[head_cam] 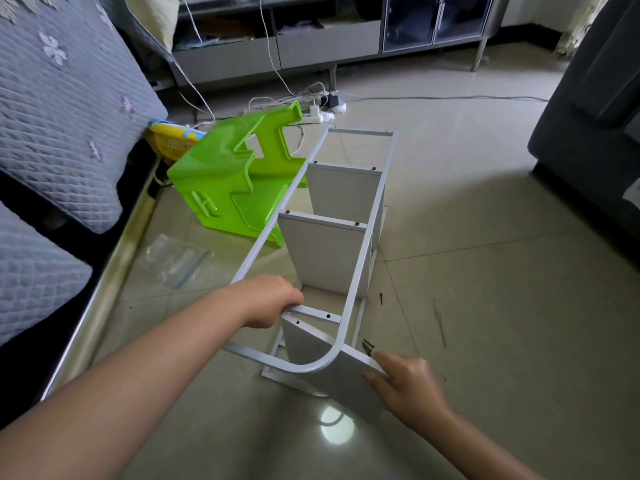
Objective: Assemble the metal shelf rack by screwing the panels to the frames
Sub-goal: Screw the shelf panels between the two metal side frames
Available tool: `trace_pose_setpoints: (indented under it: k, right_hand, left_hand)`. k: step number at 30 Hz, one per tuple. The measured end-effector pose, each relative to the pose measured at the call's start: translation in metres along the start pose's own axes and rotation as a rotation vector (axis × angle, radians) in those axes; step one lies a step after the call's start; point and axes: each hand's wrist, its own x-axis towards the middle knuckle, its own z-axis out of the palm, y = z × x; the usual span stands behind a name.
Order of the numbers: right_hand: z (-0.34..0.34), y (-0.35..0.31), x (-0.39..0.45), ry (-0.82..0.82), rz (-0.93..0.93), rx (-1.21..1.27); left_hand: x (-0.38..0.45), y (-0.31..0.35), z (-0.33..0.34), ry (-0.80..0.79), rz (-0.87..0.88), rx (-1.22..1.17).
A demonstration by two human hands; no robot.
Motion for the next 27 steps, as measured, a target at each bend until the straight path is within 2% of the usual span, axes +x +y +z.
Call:
trace_pose_setpoints:
  k: [4, 9, 16, 17, 21, 24, 27]
  right_hand:
    - [0.006, -0.007, 0.016, 0.023, -0.072, -0.033]
    - [0.015, -0.012, 0.035, 0.08, -0.152, -0.058]
    - [0.021, -0.013, 0.045, 0.195, -0.004, 0.148]
    - [0.017, -0.011, 0.045, 0.172, 0.033, 0.106]
    - [0.0, 0.004, 0.043, -0.181, 0.14, -0.139]
    - [-0.004, 0.0, 0.045, -0.352, 0.168, -0.095]
    - [-0.004, -0.008, 0.05, -0.423, 0.212, -0.099]
  left_hand:
    - [0.0, 0.01, -0.016, -0.086, -0.004, 0.036]
    - [0.001, 0.015, -0.016, -0.092, -0.002, -0.009]
    - [0.006, 0.012, -0.002, -0.013, -0.036, -0.038]
    - [0.007, 0.011, -0.001, -0.001, -0.037, -0.015]
    - [0.008, 0.009, 0.001, 0.048, -0.042, 0.048]
    - [0.007, 0.009, 0.002, 0.078, -0.034, 0.046]
    - [0.003, 0.009, 0.001, 0.099, -0.021, 0.031]
